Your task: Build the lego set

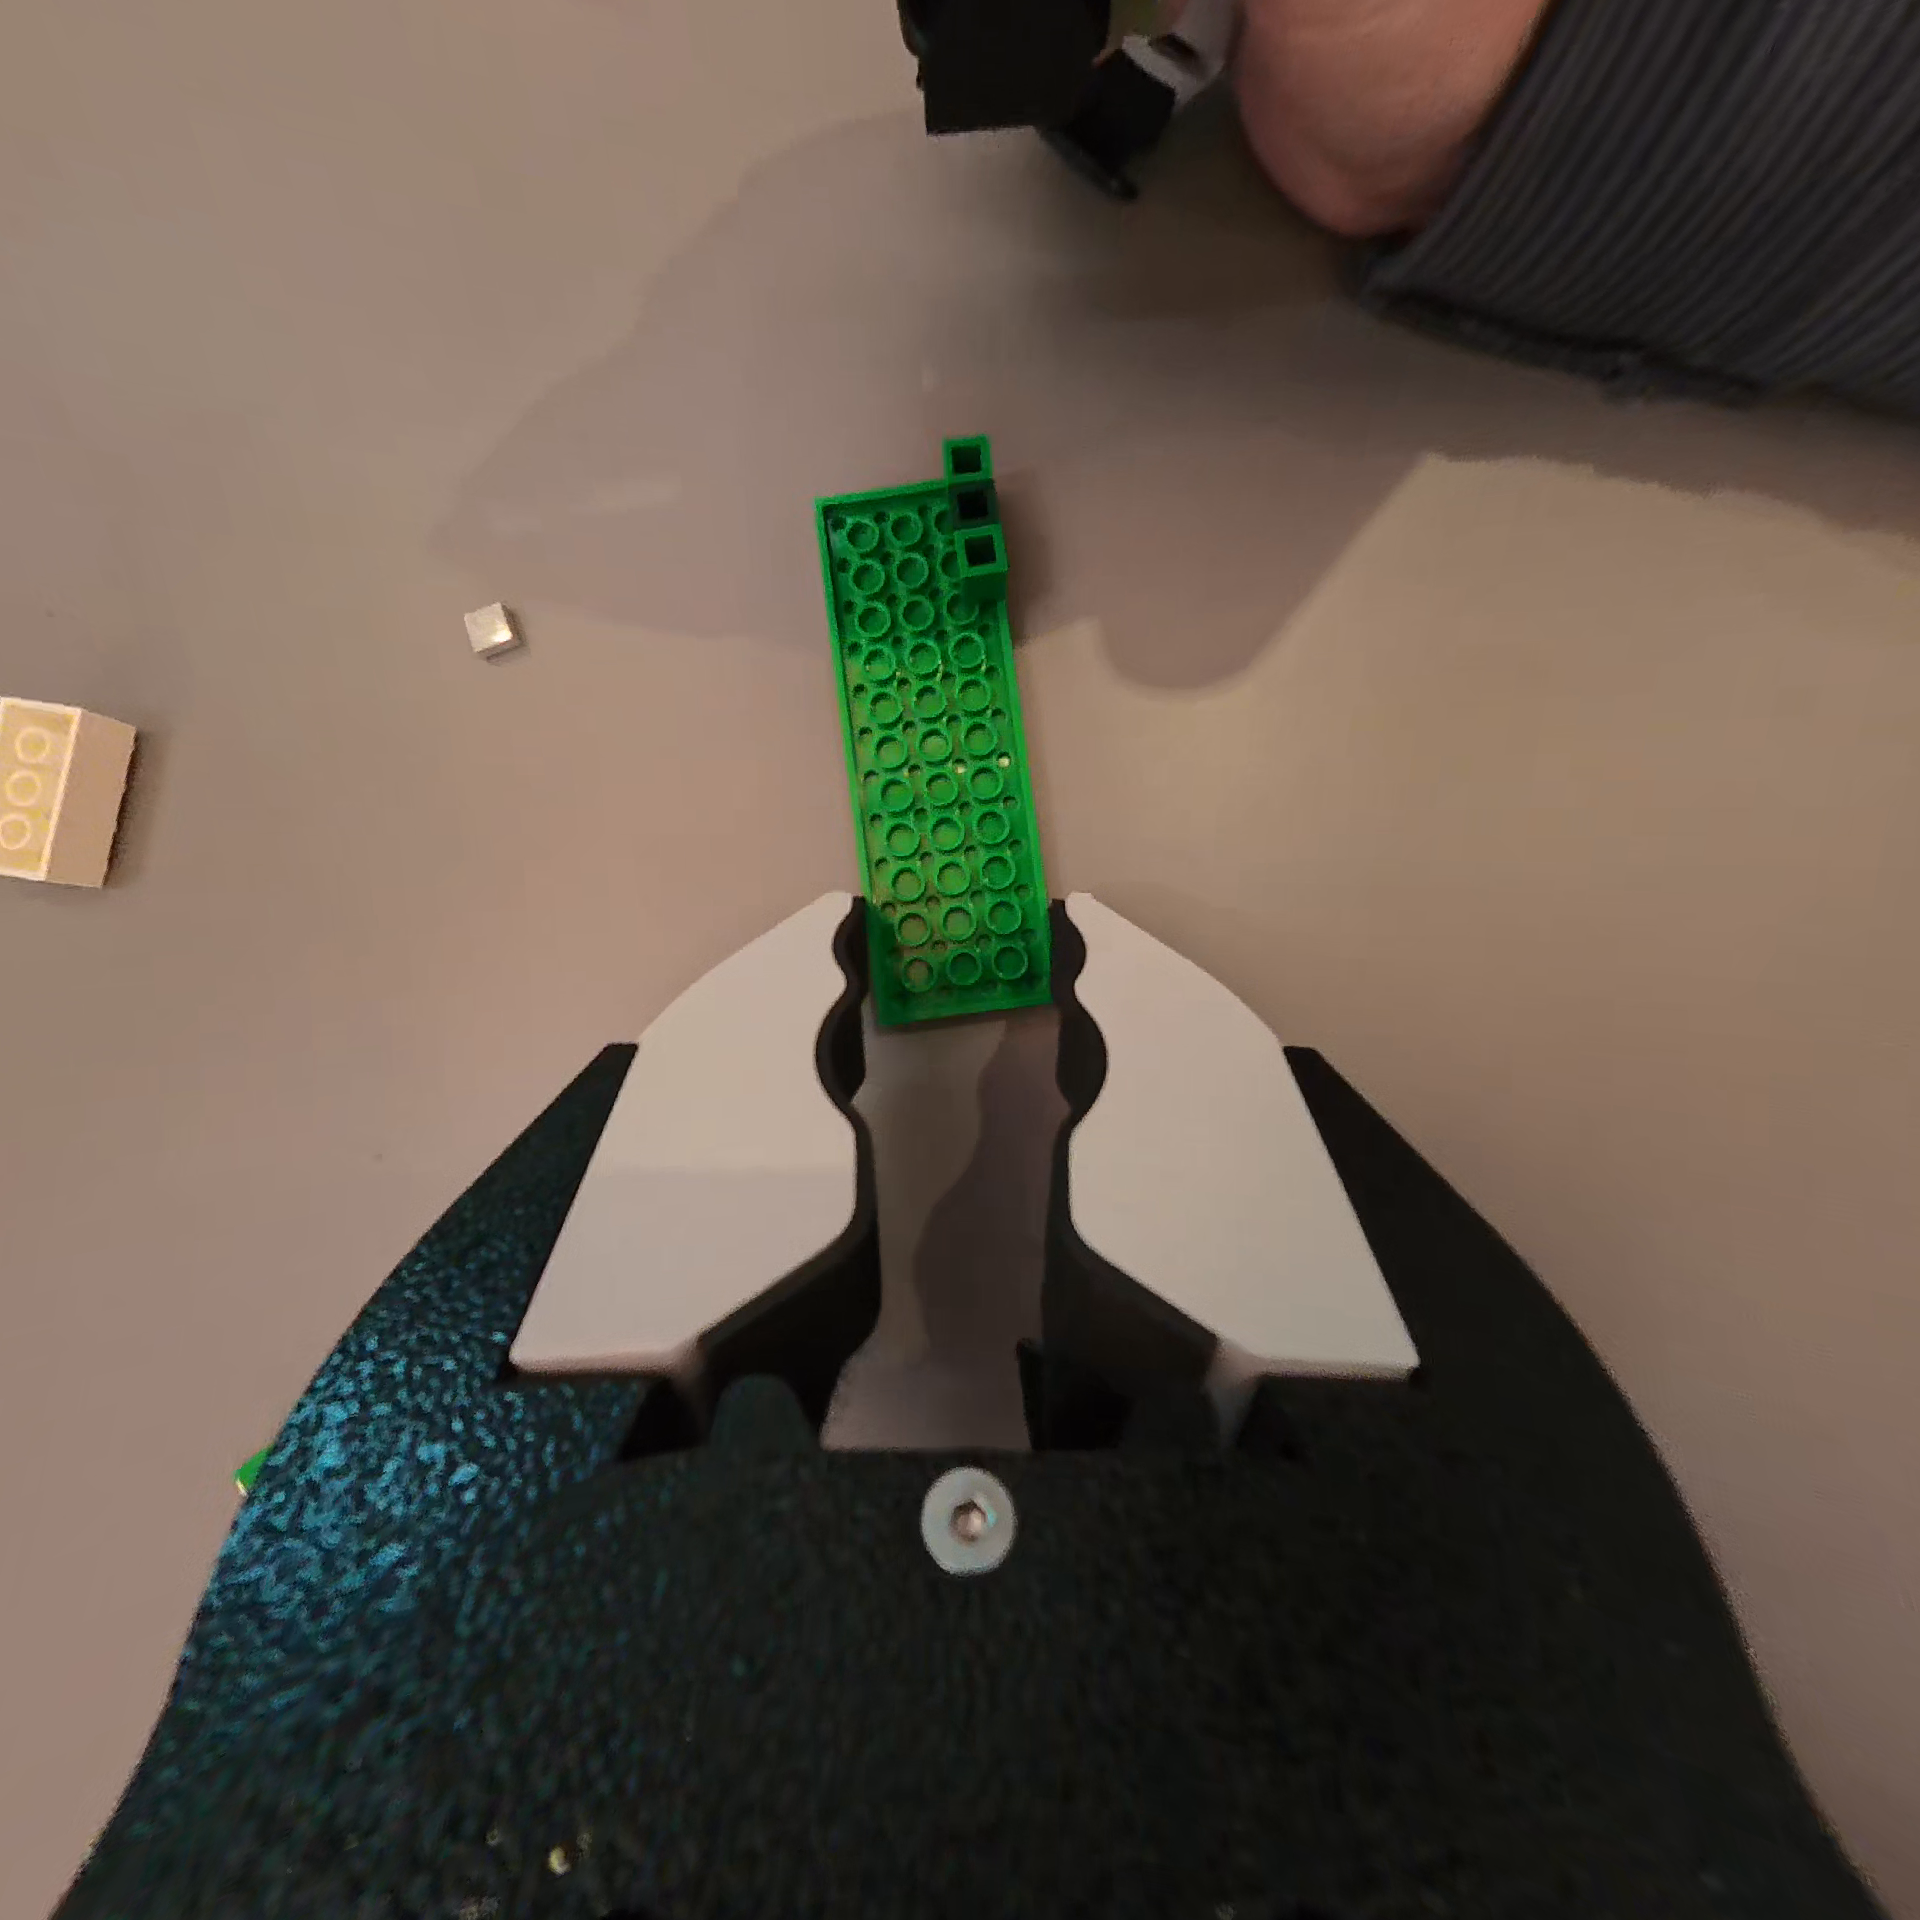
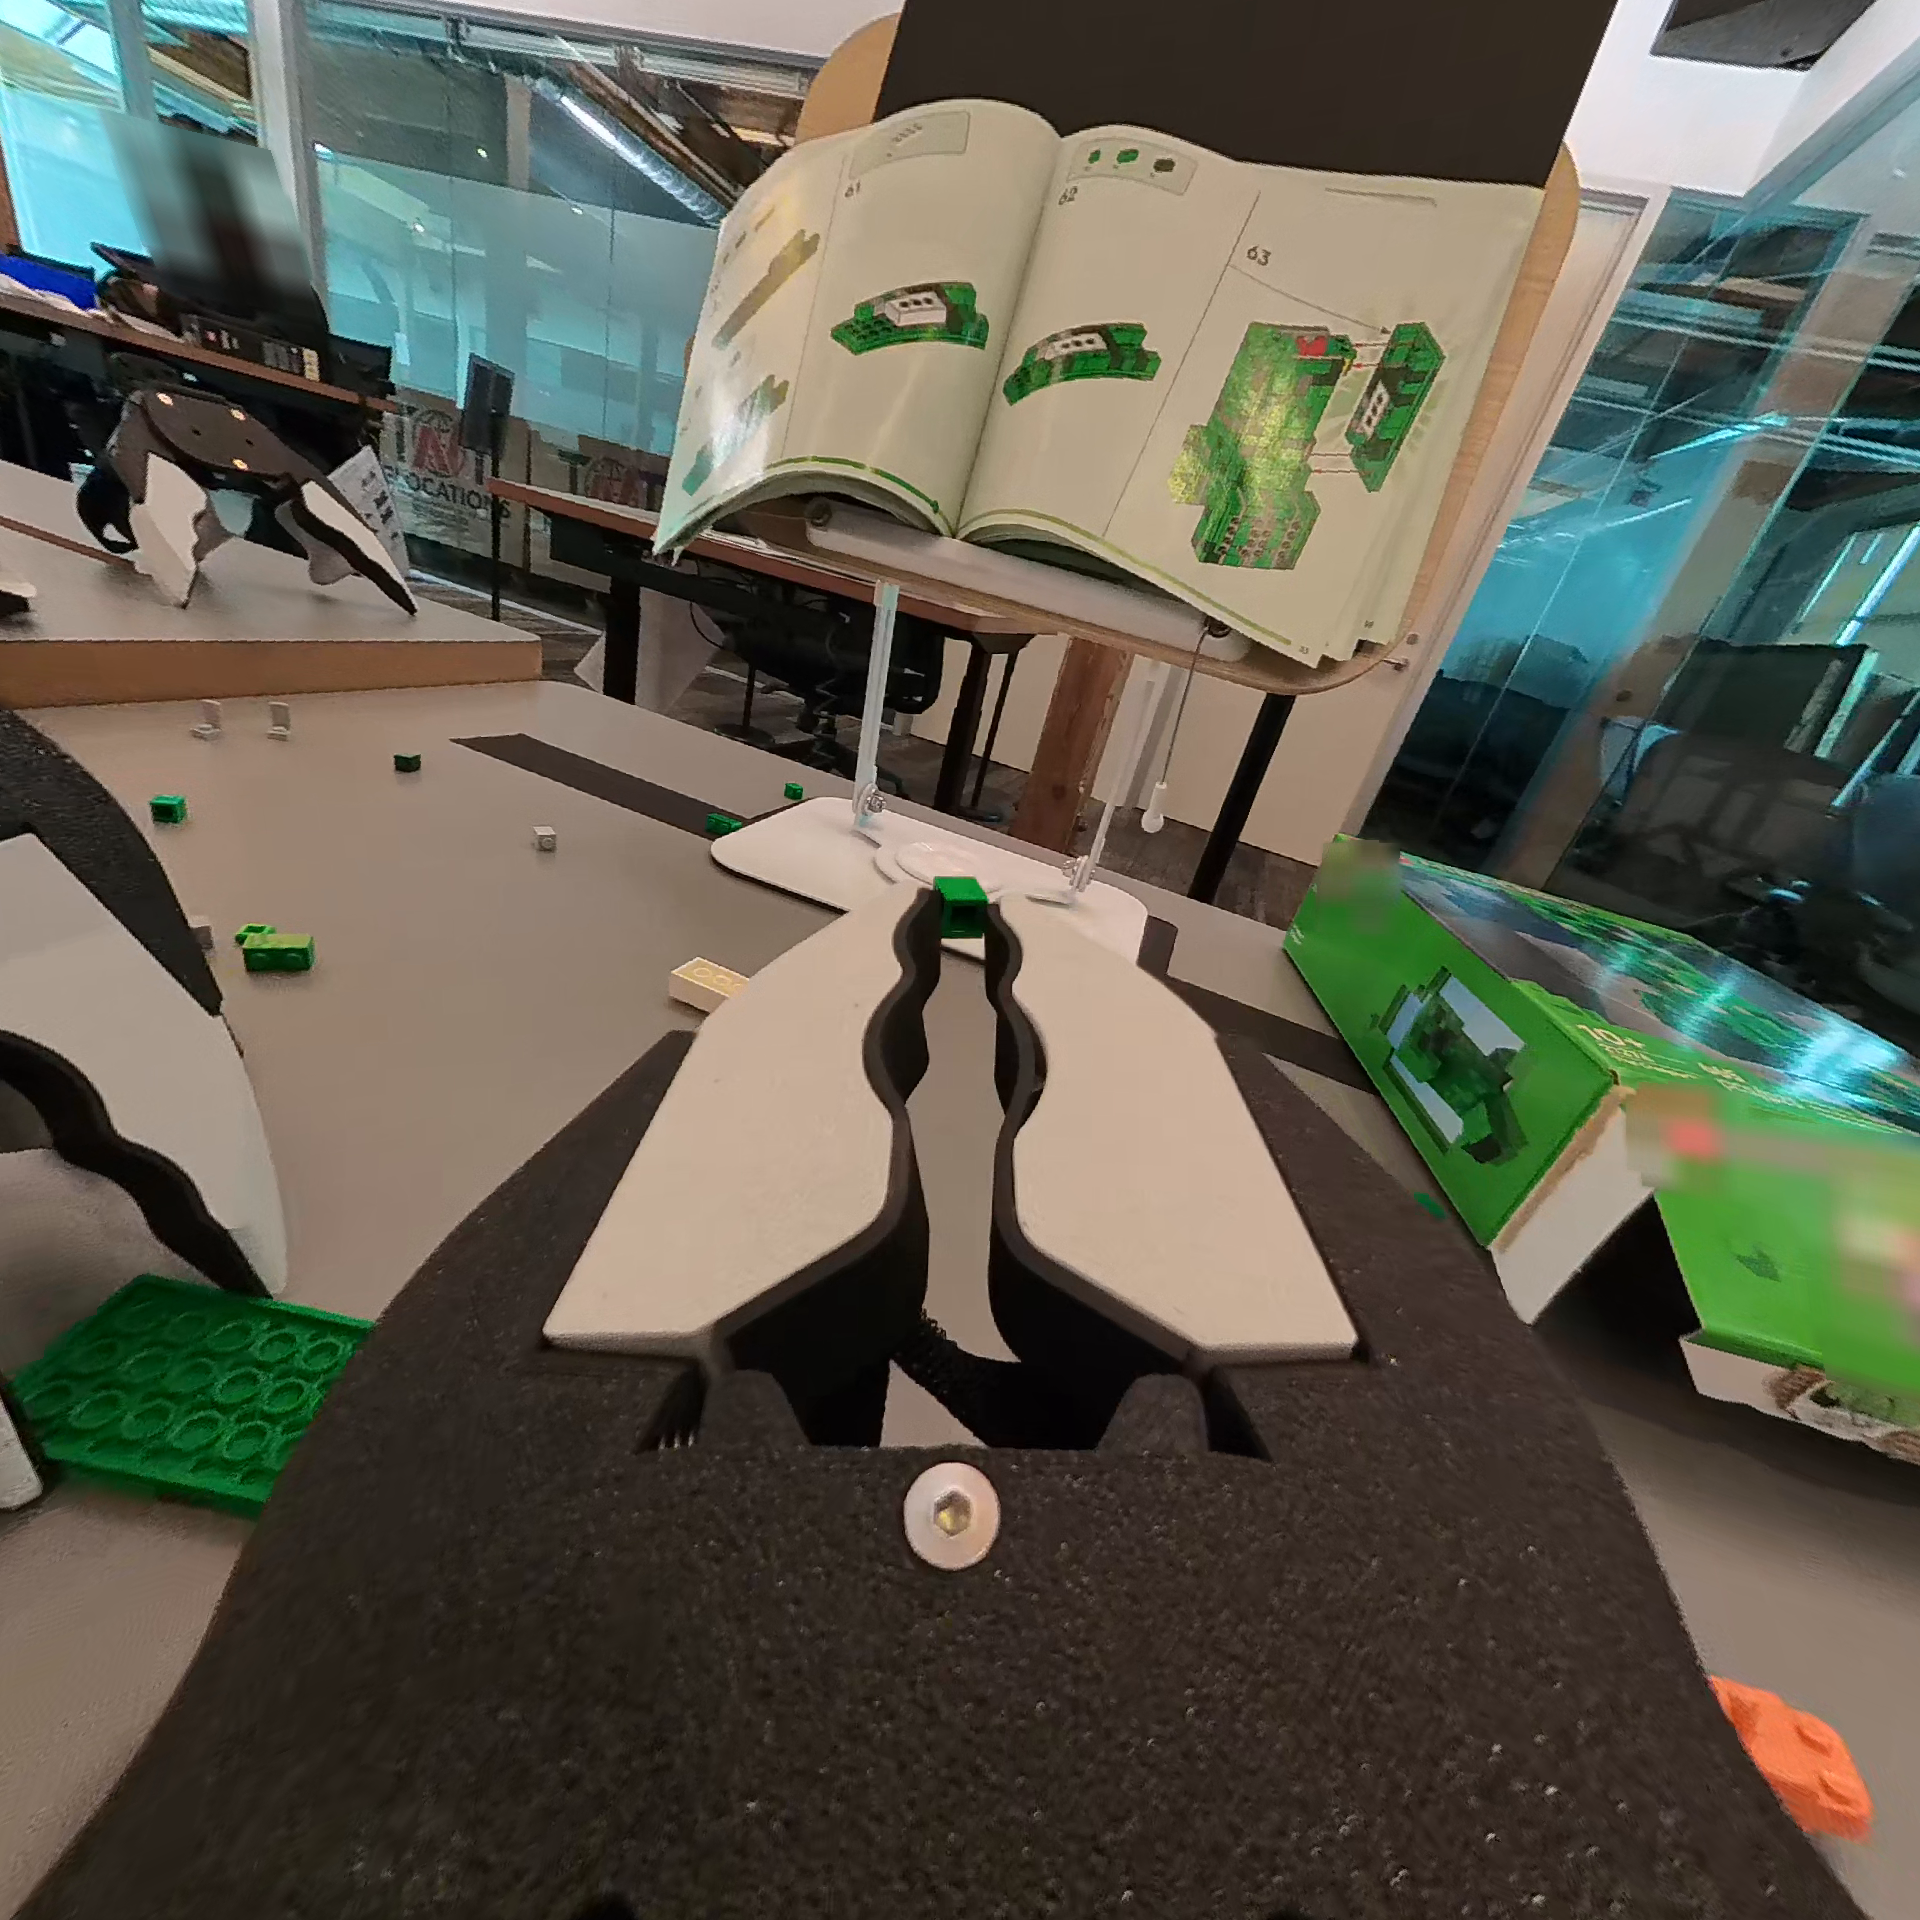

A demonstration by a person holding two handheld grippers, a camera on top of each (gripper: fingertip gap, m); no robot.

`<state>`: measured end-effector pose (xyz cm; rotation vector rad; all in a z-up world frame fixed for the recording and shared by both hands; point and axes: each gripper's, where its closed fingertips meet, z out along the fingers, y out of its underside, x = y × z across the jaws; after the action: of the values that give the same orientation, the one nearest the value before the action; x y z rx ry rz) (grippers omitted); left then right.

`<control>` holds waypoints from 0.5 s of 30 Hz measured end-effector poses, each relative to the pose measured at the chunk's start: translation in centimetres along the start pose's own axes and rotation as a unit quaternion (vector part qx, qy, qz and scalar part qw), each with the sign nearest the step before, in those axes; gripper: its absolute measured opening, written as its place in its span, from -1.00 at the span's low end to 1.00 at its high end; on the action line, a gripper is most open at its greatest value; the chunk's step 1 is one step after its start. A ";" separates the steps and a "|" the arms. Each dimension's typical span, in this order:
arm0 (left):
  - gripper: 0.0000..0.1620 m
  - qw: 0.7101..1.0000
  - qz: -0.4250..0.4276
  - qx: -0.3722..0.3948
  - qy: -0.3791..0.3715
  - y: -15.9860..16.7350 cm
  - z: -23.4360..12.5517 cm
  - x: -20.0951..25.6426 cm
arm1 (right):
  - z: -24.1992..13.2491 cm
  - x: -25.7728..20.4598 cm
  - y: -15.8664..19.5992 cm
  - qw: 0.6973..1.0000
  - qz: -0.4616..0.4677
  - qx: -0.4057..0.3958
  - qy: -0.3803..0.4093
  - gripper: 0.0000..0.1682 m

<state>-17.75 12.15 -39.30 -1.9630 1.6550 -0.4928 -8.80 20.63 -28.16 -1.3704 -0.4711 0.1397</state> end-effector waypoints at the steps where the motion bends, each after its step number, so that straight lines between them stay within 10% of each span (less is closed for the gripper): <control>1: -0.60 1.000 0.006 0.009 -0.004 -0.1 0.0 0.0 | 0.0 -0.1 0.0 1.000 0.001 0.000 -0.002 -0.91; 15: -0.60 0.918 0.194 0.189 -0.290 -3.5 -3.6 -3.7 | -0.6 0.2 0.1 0.997 0.066 -0.028 -0.034 -0.91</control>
<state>-17.77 15.65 -34.12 -1.2813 1.3783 -0.0522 -8.31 20.16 -28.24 -1.4560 -0.4433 0.2842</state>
